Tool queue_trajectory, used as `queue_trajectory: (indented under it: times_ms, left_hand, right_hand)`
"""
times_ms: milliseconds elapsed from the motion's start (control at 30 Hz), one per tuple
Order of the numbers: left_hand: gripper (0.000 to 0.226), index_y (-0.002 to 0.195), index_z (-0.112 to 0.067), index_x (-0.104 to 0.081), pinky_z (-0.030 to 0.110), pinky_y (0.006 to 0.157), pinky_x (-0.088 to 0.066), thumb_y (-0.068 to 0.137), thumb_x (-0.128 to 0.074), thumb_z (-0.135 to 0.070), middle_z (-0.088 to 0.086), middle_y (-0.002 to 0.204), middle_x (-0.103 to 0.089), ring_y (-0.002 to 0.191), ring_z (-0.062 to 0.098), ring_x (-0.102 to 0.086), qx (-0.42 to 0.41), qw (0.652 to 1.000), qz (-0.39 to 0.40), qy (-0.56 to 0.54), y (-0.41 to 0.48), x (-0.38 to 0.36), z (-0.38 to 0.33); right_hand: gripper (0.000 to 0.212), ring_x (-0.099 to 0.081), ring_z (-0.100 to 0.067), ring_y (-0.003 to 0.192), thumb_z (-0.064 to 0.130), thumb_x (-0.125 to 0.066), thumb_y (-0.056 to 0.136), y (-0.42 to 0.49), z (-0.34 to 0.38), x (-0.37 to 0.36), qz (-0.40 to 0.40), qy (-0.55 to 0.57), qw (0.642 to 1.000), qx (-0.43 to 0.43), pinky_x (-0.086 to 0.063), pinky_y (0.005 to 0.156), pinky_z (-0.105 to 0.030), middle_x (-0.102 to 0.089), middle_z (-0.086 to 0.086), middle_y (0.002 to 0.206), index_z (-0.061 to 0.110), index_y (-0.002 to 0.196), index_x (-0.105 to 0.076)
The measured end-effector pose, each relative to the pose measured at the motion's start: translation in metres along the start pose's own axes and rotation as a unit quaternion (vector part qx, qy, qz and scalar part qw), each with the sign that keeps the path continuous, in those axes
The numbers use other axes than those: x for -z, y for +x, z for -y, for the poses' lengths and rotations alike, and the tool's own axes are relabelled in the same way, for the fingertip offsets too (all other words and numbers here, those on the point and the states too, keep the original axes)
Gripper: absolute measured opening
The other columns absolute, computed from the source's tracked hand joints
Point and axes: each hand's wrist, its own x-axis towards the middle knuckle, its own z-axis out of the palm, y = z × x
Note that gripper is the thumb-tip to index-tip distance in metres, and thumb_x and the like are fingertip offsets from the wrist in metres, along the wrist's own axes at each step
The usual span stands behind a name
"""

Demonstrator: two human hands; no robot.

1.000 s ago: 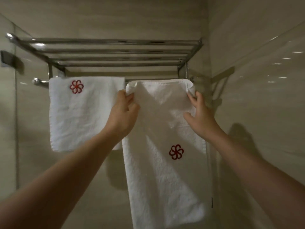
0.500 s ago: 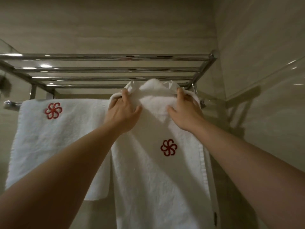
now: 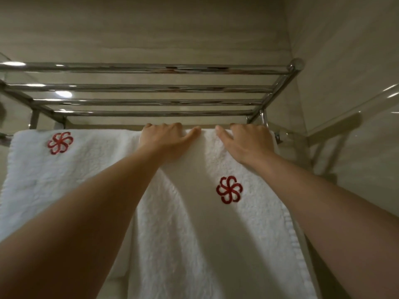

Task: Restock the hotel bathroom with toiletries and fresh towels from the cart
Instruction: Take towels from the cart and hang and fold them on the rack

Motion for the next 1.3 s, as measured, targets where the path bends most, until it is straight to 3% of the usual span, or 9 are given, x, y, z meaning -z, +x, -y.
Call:
queue_trajectory:
  times_ms: [67, 200, 400, 533, 700, 967, 1100, 1200, 1300]
  left_hand:
    - [0.073, 0.094, -0.013, -0.06, 0.033, 0.072, -0.036, 0.088, -0.012, -0.068, 0.007, 0.078, -0.059, 0.075, 0.024, -0.055, 0.011, 1.0, 0.014, -0.011, 0.003, 0.0, 0.001]
    - [0.073, 0.087, -0.013, -0.062, 0.032, 0.068, -0.038, 0.089, -0.012, -0.067, 0.006, 0.074, -0.059, 0.072, 0.022, -0.057, 0.01, 1.0, -0.006, -0.012, 0.007, -0.003, 0.004]
    - [0.045, 0.085, -0.016, -0.055, 0.032, 0.074, -0.044, 0.096, -0.026, -0.048, 0.0, 0.07, -0.055, 0.065, 0.017, -0.053, 0.016, 0.98, -0.127, -0.155, -0.013, -0.012, 0.017]
    - [0.04, 0.078, -0.019, -0.049, 0.034, 0.084, -0.036, 0.097, -0.021, -0.04, -0.002, 0.074, -0.049, 0.072, 0.016, -0.045, 0.054, 0.968, -0.205, -0.132, -0.023, -0.021, 0.029]
    - [0.049, 0.072, -0.017, -0.05, 0.035, 0.088, -0.037, 0.099, -0.015, -0.041, 0.002, 0.066, -0.053, 0.063, 0.018, -0.047, 0.052, 0.974, -0.167, -0.147, -0.013, -0.016, 0.044]
    - [0.06, 0.061, -0.016, -0.048, 0.038, 0.097, -0.034, 0.097, -0.013, -0.05, 0.002, 0.056, -0.047, 0.059, 0.02, -0.049, 0.094, 0.984, -0.128, -0.081, -0.011, -0.012, 0.061]
    - [0.068, 0.072, -0.014, -0.061, 0.041, 0.098, -0.035, 0.094, -0.012, -0.056, 0.005, 0.065, -0.059, 0.065, 0.021, -0.056, 0.112, 0.987, -0.103, -0.05, -0.008, -0.014, 0.067]
    - [0.063, 0.088, -0.013, -0.062, 0.041, 0.098, -0.031, 0.095, -0.014, -0.054, 0.006, 0.074, -0.058, 0.075, 0.022, -0.054, 0.138, 0.987, -0.067, -0.045, -0.004, -0.008, 0.059]
    - [0.051, 0.118, -0.014, -0.049, 0.041, 0.105, -0.025, 0.095, -0.022, -0.051, 0.01, 0.117, -0.054, 0.111, 0.025, -0.047, 0.118, 0.985, -0.08, -0.099, -0.015, -0.009, 0.043]
  right_hand:
    - [0.062, -0.038, -0.015, 0.049, 0.056, -0.019, 0.096, 0.002, 0.0, -0.001, 0.0, 0.013, 1.0, -0.012, -0.038, 0.066, -0.032, -0.043, 0.001, 0.054, 0.015, 0.06, -0.048]
    - [0.063, -0.041, -0.016, 0.047, 0.055, -0.02, 0.096, 0.011, -0.001, -0.001, 0.019, 0.022, 0.999, -0.022, -0.031, 0.054, -0.027, -0.047, 0.0, 0.053, 0.014, 0.053, -0.042]
    - [0.057, -0.05, -0.025, 0.073, 0.05, -0.016, 0.094, 0.022, 0.0, 0.007, 0.087, -0.012, 0.996, -0.033, -0.034, 0.067, -0.035, -0.057, -0.009, 0.08, 0.012, 0.081, -0.057]
    - [0.055, -0.051, -0.026, 0.084, 0.049, -0.014, 0.094, 0.026, 0.002, 0.008, 0.122, -0.021, 0.991, -0.054, -0.035, 0.072, -0.036, -0.06, -0.013, 0.097, 0.012, 0.096, -0.054]
    - [0.061, -0.049, -0.032, 0.115, 0.052, -0.017, 0.095, 0.03, 0.002, 0.014, 0.162, 0.018, 0.982, -0.097, -0.039, 0.089, -0.039, -0.053, -0.017, 0.131, 0.012, 0.128, -0.049]
    - [0.06, -0.047, -0.031, 0.118, 0.051, -0.018, 0.094, 0.029, 0.006, 0.017, 0.177, 0.012, 0.978, -0.111, -0.035, 0.084, -0.037, -0.051, -0.017, 0.133, 0.013, 0.13, -0.048]
    - [0.058, -0.049, -0.031, 0.116, 0.048, -0.017, 0.095, 0.027, 0.007, 0.016, 0.167, 0.013, 0.979, -0.119, -0.036, 0.083, -0.036, -0.052, -0.018, 0.131, 0.012, 0.128, -0.05]
    - [0.06, -0.043, -0.033, 0.126, 0.049, -0.02, 0.096, 0.032, 0.01, 0.017, 0.211, 0.053, 0.964, -0.151, -0.037, 0.1, -0.041, -0.044, -0.018, 0.141, 0.013, 0.137, -0.043]
    - [0.045, -0.054, -0.027, 0.107, 0.039, -0.028, 0.099, 0.041, 0.011, 0.025, 0.318, 0.19, 0.915, -0.16, -0.043, 0.095, -0.041, -0.053, -0.013, 0.126, 0.01, 0.124, -0.052]
